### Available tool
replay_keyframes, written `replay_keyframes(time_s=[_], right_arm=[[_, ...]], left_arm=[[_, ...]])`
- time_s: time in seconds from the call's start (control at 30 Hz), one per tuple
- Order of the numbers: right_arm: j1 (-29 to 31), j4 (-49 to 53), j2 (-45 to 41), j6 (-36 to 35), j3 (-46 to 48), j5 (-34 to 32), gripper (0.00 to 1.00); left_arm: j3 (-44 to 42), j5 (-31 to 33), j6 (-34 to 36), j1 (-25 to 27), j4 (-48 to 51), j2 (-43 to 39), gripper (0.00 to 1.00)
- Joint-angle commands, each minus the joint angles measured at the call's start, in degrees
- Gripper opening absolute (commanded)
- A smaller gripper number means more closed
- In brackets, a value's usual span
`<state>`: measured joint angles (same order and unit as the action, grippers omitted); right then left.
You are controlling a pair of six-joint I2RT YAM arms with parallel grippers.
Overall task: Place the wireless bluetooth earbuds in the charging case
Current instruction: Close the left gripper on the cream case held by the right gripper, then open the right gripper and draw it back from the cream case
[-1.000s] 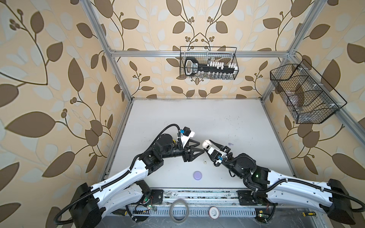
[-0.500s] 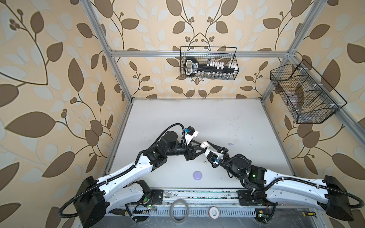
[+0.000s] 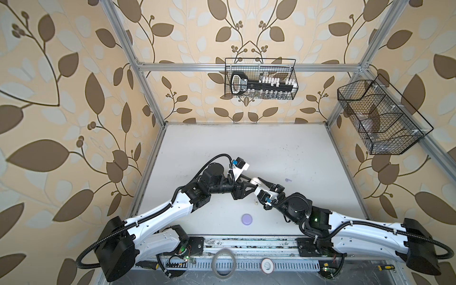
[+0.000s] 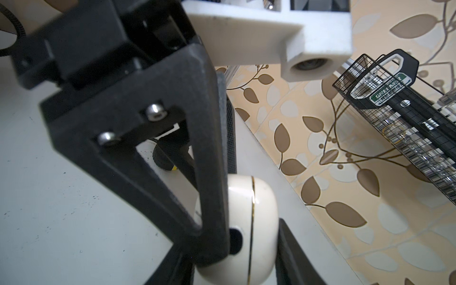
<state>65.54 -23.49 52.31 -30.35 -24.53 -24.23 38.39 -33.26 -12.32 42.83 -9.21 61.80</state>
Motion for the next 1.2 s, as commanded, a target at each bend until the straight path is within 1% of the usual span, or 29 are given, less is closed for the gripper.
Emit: replay_keyframes(time_s=[0.0,0.27,0.43,0.57,0.63,0.7,0.77,0.83,0.9,0.93,0.97,1.03,1.1,1.17], right_arm=[[0.3,-3.4,0.0,-0.9,-0.6,-0.6,0.13],[0.4,-3.0,1.0,-0.8,-1.1,-0.2,0.13],[0.4,-3.0,0.9,-0.8,-1.2,-0.2,0.13],[0.4,-2.9,0.9,-0.6,-1.1,0.1,0.15],[0.4,-2.9,0.8,-0.4,-1.1,0.8,0.22],[0.4,-3.1,0.8,0.3,-0.7,2.4,0.39],[0.4,-2.4,0.7,1.1,-0.8,4.0,0.49],[0.3,-2.1,0.6,2.6,-0.8,3.2,0.57],[-0.1,-1.7,0.0,5.6,-0.9,1.8,0.69],[-0.7,-0.8,-0.6,7.1,-1.1,2.0,0.73],[-1.6,0.5,-1.3,9.2,-1.5,3.0,0.76],[-4.1,3.8,-3.1,13.2,-2.6,6.9,0.78],[-6.8,6.2,-5.5,16.1,-2.9,11.6,0.78],[-8.6,5.6,-8.0,18.3,-1.6,13.9,0.78]], left_arm=[[2.3,-2.2,0.7,0.8,-0.5,0.6,0.46],[3.0,-2.8,0.9,0.8,-0.1,2.2,0.41],[3.2,-2.6,1.1,0.9,0.2,2.5,0.35],[3.3,-2.7,1.3,0.9,0.2,2.8,0.25],[3.3,-2.6,1.5,0.9,0.3,2.9,0.17],[2.9,-2.3,2.0,0.9,-0.1,2.9,0.12],[2.1,-1.7,2.4,0.9,-1.2,2.6,0.11],[1.2,-0.8,3.1,0.9,-2.3,2.1,0.09],[-0.2,0.9,4.3,0.9,-3.4,1.0,0.05],[-1.0,2.2,5.0,0.9,-3.8,0.2,0.04],[-2.1,4.4,5.7,0.9,-4.6,-0.8,0.02],[-4.9,6.3,8.0,0.9,-7.9,-2.8,0.02],[-8.8,5.2,10.0,0.9,-14.0,-4.5,0.02],[-12.2,2.6,11.9,0.9,-19.6,-5.9,0.01]])
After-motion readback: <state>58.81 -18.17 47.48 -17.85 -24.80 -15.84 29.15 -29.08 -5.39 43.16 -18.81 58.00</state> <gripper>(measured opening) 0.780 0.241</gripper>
